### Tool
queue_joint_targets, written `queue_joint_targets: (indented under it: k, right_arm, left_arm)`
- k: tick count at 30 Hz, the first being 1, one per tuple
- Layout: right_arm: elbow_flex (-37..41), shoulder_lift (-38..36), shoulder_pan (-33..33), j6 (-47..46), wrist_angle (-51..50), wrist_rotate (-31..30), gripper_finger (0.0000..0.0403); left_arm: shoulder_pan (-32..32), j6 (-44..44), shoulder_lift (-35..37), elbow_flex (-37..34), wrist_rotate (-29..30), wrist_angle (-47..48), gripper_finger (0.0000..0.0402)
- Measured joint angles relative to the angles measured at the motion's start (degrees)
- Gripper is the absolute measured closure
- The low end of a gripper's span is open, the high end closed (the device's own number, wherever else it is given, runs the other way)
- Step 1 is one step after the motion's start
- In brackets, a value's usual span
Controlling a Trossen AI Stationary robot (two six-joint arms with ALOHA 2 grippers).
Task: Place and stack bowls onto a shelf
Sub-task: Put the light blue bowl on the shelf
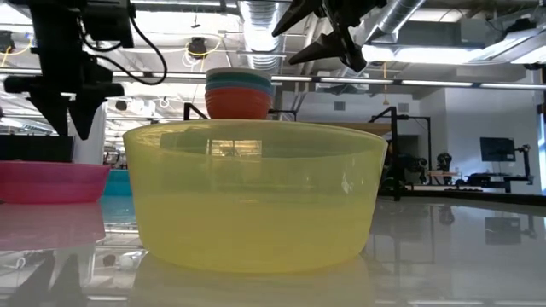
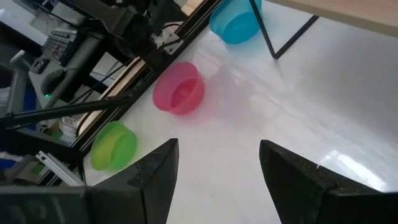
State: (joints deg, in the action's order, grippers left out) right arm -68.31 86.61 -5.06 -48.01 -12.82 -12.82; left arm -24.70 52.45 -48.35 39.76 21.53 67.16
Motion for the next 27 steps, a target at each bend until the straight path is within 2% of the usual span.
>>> queue_joint_targets:
  k: [4,11,22,27]
  right_arm:
    - [0.0,0.0,-0.6,-0.3,0.0,0.1,0.0154]
    - [0.0,0.0,-1.1,-1.7,-0.2,0.2,0.0154]
    - [0.0,0.0,-1.3,-2.2,-0.2,0.2,0.0154]
    - [0.0,0.0,-1.2,-3.1,-0.2,0.2,0.0154]
  left_arm:
    - [-8.1,-8.8,-1.3,0.0,-3.7,-5.2,0.0248]
    - [-18.7,-16.4,-6.6,0.1,-4.9,-9.8,0.0282]
    - [-27.4,-24.1,-17.2,0.1,-8.1,-17.0,0.0286]
    - [-29.3,-25.5,-21.6,0.1,-7.8,-19.1,0.0311]
